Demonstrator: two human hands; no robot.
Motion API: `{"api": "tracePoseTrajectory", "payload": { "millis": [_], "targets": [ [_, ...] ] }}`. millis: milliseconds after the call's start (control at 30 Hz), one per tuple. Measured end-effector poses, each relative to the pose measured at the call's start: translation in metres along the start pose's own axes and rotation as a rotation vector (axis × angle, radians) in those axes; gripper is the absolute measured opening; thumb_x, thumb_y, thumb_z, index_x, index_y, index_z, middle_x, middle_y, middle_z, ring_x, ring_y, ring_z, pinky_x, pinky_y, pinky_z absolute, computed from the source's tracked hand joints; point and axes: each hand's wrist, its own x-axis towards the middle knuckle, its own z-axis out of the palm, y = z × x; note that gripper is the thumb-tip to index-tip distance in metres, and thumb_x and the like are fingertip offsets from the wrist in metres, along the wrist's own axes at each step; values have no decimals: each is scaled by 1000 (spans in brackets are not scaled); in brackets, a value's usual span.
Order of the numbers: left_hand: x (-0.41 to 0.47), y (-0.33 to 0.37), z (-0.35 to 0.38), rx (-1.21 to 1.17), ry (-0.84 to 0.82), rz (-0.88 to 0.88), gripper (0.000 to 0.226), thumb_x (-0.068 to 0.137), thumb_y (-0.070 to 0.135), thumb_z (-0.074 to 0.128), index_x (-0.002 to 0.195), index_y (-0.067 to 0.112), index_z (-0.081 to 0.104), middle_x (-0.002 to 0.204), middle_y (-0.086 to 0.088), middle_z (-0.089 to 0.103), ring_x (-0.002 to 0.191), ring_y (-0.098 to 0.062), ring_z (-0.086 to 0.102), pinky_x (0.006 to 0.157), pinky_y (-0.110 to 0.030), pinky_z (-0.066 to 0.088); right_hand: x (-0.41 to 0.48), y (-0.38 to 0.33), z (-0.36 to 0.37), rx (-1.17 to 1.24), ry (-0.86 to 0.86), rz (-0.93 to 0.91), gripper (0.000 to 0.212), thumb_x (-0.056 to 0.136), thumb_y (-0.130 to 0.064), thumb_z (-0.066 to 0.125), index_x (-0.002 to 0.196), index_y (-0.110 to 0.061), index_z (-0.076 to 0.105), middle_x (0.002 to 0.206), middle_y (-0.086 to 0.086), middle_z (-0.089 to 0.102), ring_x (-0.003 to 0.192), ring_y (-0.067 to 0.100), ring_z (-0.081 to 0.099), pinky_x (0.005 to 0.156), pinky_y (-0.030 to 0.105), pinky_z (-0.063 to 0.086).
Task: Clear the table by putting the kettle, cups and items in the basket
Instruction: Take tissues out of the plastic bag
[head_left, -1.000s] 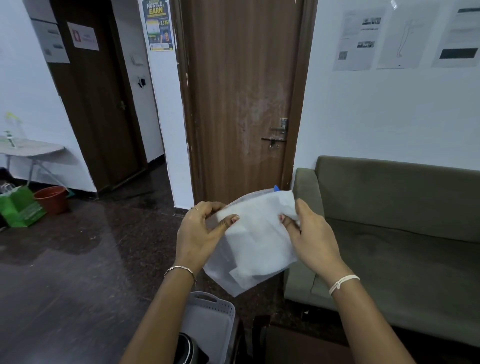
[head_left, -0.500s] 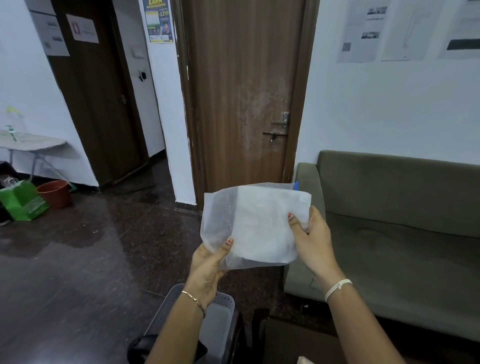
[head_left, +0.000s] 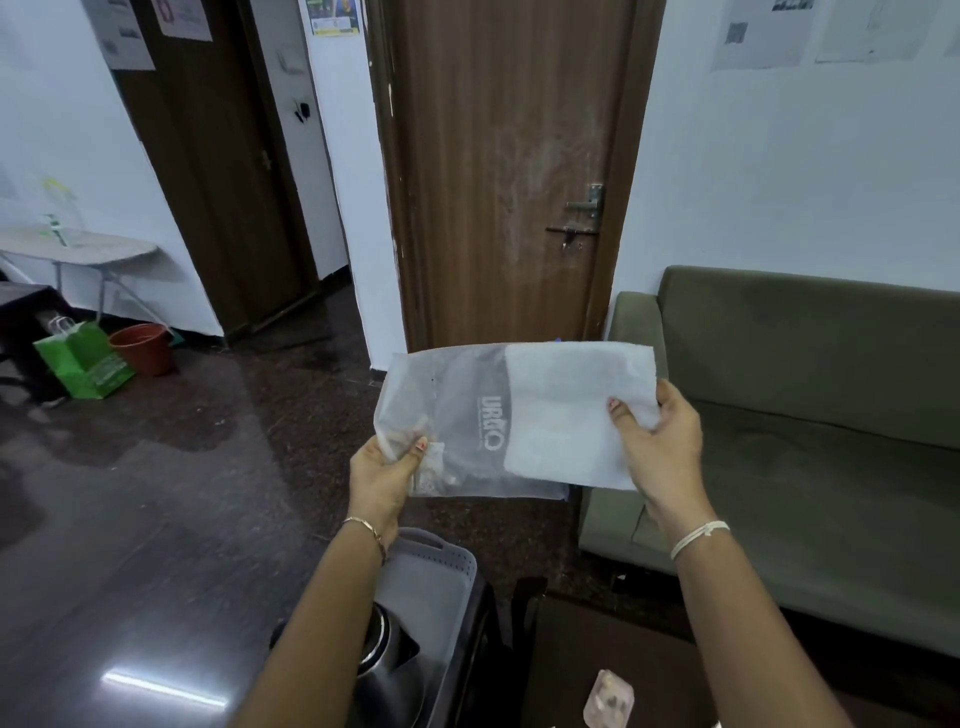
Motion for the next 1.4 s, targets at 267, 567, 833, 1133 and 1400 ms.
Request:
{"api": "tracePoseTrajectory", "payload": {
  "millis": [267, 567, 833, 1133, 1400],
  "targets": [
    [9, -29, -44, 53, 191, -190, 28, 87, -8, 59, 114, -1, 58, 111, -21, 65, 101, -37, 64, 86, -53, 54, -8, 37, 2, -8, -66, 121, 32, 89, -8, 64, 84, -40, 64, 92, -12, 71, 87, 11, 69, 79, 36, 59],
    [45, -75, -98, 149, 243, -382, 24, 86, -10, 52, 103, 6, 57, 84, -13, 62, 74, -31, 62, 61, -37, 54, -41, 84, 38, 383, 92, 627, 21, 87, 3, 65, 101, -13, 66, 96, 1, 73, 73, 14, 73, 51, 22, 55],
    [97, -122, -156, 302, 129, -466, 13, 85, -7, 60, 94, 2, 60, 74, -7, 61, 65, -21, 60, 58, -30, 51, -81, 106, 132, 625, 125, 896, 24, 89, 10, 56, 98, -9, 68, 84, 1, 77, 74, 16, 74, 59, 23, 59],
    [139, -197, -191, 406, 16, -663, 19, 84, -7, 61, 102, -1, 64, 86, -12, 66, 79, -28, 64, 75, -40, 56, -105, 145, 182, 690, 249, 983, 24, 89, 9, 55, 97, -11, 66, 79, 1, 77, 67, 12, 74, 57, 20, 58],
    [155, -255, -185, 599, -70, -720, 28, 82, 1, 65, 109, -4, 63, 107, -23, 68, 91, -31, 65, 87, -44, 55, -115, 185, 190, 654, 298, 1025, 24, 91, 7, 52, 94, -12, 66, 79, -1, 77, 71, 10, 74, 60, 18, 58]
  ]
}}
